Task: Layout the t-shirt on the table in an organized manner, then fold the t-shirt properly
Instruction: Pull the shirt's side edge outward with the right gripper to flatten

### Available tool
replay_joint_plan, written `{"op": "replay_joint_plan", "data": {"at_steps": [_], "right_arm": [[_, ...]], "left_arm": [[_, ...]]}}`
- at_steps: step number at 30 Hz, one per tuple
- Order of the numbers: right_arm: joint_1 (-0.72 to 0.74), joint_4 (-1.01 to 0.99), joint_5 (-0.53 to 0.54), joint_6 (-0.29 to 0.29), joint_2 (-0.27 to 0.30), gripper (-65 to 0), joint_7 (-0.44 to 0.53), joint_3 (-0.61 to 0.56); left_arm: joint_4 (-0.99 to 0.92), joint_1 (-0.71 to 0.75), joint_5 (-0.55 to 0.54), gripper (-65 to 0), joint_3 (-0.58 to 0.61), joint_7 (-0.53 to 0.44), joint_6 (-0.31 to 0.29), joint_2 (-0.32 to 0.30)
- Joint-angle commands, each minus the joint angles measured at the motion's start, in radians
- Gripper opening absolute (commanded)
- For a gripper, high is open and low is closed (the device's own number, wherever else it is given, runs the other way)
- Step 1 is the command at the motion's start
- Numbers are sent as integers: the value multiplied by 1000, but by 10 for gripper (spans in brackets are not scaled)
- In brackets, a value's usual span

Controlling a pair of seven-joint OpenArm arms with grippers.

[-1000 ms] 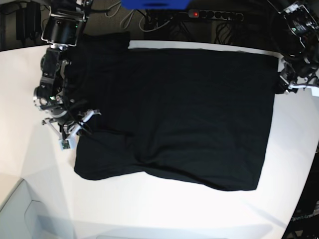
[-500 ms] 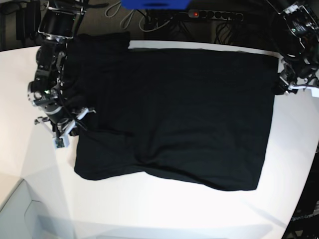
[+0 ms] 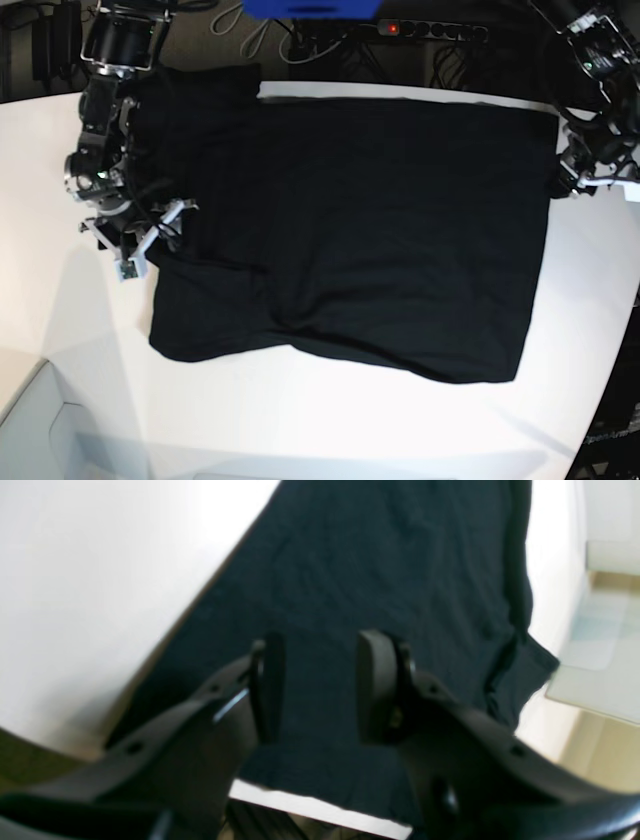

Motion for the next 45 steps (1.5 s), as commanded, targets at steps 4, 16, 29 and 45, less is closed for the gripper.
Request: {"op": "replay_joint_plan", "data": {"at_steps": [4, 16, 29, 45], "right_arm": [[38, 3, 14, -1, 11, -253, 27, -1], [113, -92, 14, -1, 14, -465, 29, -1], [168, -59, 14, -1, 11, -650, 29, -1], [669, -355, 16, -1, 6, -650, 115, -153]], "left_arm": [[15, -5, -26, -413, -3, -4, 8, -13], [15, -11, -26, -413, -3, -4, 8, -11], [15, -11, -26, -413, -3, -5, 9, -11], [17, -2, -26, -413, -3, 1, 11, -15]]}}
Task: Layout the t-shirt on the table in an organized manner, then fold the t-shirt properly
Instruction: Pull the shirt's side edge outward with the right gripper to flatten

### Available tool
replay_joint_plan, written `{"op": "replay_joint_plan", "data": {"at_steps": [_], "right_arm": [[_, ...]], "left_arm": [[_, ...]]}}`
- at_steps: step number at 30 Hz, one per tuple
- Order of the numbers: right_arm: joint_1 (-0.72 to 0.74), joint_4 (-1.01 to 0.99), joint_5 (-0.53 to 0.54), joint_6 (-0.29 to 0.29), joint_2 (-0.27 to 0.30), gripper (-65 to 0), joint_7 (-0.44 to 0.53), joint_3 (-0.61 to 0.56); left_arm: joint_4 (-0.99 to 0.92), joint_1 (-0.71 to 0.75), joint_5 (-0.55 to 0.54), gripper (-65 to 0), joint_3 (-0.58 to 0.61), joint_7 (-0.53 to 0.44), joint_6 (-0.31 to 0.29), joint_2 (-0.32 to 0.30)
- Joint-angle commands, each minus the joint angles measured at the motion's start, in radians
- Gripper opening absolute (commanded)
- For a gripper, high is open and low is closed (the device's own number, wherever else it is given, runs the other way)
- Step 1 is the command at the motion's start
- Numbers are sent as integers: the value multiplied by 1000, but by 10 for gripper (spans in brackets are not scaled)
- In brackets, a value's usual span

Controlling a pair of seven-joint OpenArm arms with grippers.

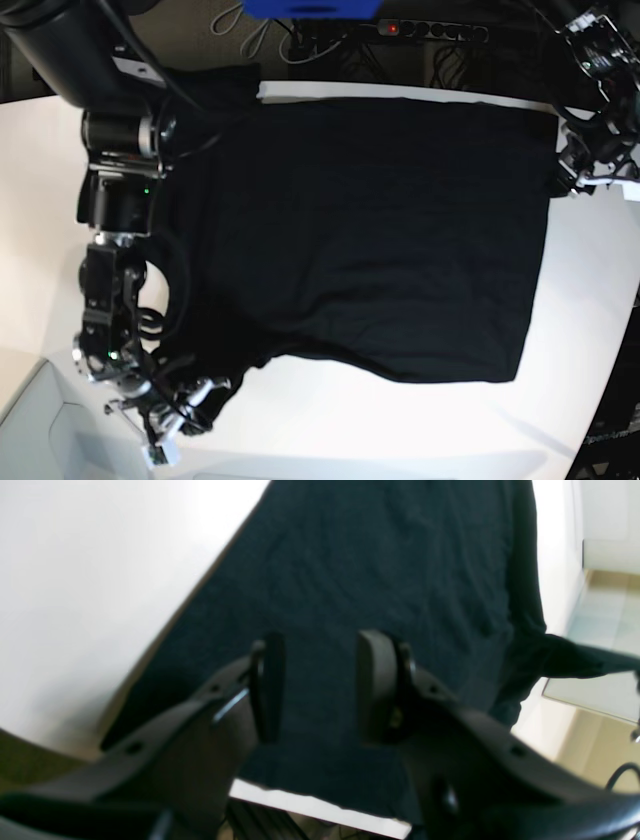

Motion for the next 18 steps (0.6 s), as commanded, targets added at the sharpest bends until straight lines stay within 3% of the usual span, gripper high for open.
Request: {"op": "replay_joint_plan", "data": {"at_steps": [1, 8, 15, 18], "right_arm": [[71, -35, 13, -5, 0, -650, 54, -9], [317, -487, 10, -14, -9, -650, 318, -12], [412, -671, 10, -226, 32, -640, 494, -12], [409, -671, 12, -299, 43, -537, 505, -9]], "left_arm": [[16, -4, -28, -413, -2, -2, 9, -14], [16, 9, -28, -413, -3, -2, 7, -19], [16, 10, -31, -413, -3, -2, 7, -16], [21, 10, -65, -413, -3, -2, 7, -17]]}}
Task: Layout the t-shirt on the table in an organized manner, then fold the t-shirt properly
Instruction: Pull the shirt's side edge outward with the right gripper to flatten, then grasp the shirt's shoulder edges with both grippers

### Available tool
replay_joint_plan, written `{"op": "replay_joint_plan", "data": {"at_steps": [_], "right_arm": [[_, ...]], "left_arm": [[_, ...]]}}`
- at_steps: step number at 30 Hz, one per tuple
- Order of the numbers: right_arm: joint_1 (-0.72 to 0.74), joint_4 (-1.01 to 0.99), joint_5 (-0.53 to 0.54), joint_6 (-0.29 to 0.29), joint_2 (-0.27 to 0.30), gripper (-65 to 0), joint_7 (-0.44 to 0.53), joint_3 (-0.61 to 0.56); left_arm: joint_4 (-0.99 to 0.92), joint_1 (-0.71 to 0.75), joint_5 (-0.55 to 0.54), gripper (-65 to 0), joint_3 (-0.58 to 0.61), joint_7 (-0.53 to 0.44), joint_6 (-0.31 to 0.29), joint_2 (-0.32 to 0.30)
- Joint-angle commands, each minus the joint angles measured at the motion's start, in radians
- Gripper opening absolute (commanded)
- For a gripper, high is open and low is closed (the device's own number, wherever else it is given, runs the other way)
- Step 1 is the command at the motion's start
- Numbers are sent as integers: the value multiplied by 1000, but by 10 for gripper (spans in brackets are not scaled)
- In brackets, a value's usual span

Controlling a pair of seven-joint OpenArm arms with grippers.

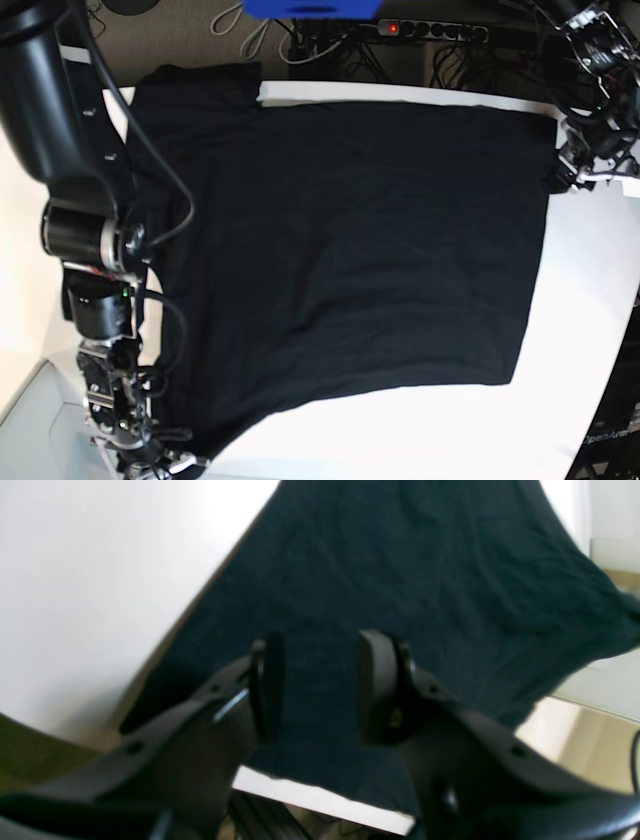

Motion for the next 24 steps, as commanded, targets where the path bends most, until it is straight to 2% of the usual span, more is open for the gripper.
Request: {"op": "replay_joint_plan", "data": {"at_steps": [1, 4, 7, 12, 16, 19, 22, 24], "right_arm": [[45, 18, 10, 7, 0, -494, 37, 0], [19, 20, 10, 7, -1, -397, 37, 2], [-9, 21, 10, 7, -4, -340, 39, 0], [-60, 44, 13, 6, 4, -324, -3, 2], [-192, 256, 15, 6, 50, -327, -139, 5], [-345, 495, 15, 6, 60, -373, -216, 11], [-517, 744, 15, 6, 54, -494, -294, 77], [-607, 842, 15, 6, 34, -576, -337, 117]], "left_arm": [[21, -4, -51, -413, -3, -3, 9, -17], [21, -4, -95, -413, -3, -3, 14, -20], [21, -9, -117, -413, -1, -3, 14, -22], [22, -14, -140, -413, -1, -3, 15, -23], [22, -38, -141, -413, -1, -3, 12, -20], [22, -86, -163, -413, -1, -3, 14, -19], [15, -155, -172, -413, 5, -6, 15, -11], [-11, -198, -167, -413, 7, -9, 17, -8]]}}
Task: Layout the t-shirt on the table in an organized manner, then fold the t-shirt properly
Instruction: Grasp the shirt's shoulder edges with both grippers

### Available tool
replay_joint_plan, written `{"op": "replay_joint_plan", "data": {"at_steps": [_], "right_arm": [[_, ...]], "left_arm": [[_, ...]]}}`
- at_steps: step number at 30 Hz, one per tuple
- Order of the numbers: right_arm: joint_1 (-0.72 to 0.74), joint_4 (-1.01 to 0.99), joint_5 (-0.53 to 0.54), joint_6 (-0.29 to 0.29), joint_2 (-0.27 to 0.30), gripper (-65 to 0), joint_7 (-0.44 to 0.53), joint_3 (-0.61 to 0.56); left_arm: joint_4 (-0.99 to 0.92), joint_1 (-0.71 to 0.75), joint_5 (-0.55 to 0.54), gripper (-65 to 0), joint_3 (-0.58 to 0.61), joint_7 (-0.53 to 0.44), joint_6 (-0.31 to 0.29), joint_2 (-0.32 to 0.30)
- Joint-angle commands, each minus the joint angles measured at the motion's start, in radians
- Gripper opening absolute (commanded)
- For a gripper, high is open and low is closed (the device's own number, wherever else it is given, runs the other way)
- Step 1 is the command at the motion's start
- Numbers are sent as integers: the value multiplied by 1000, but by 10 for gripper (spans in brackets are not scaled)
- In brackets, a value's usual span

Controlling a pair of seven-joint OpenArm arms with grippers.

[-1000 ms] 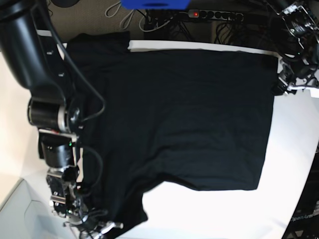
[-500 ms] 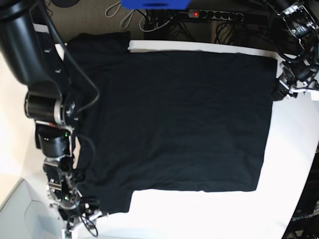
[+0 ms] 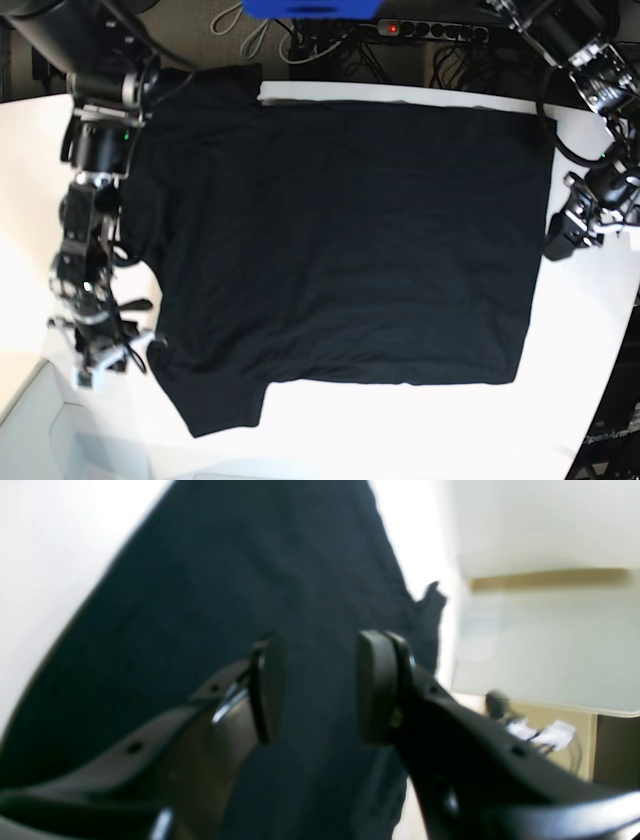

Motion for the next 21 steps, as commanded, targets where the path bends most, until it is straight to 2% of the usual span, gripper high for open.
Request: {"op": "replay_joint_plan", "data": {"at_steps": [1, 3, 6, 9, 15, 19, 21], "right_arm": [[0, 30, 1, 3, -1, -610, 7, 17], [-51, 41, 1, 3, -7, -650, -15, 38], [-121, 41, 1, 3, -11, -650, -51, 61], [-163, 47, 1, 3, -32, -650, -47, 67], [-204, 73, 1, 3, -38, -650, -84, 69], [-218, 75, 1, 3, -63, -650, -84, 70], [-219, 75, 1, 3, -67, -650, -84, 66]], "left_arm": [[-15, -30, -32, -413, 3, -8, 17, -3], [-71, -76, 13, -413, 26, -9, 17, 7], [-141, -130, 107, -413, 61, -9, 16, 17], [-203, -165, 186, -412, 102, -35, 12, 38], [-264, -160, 289, -413, 200, -146, 17, 40], [-285, -160, 354, -419, 216, -156, 17, 40], [-299, -160, 384, -456, 216, -158, 17, 41]]}}
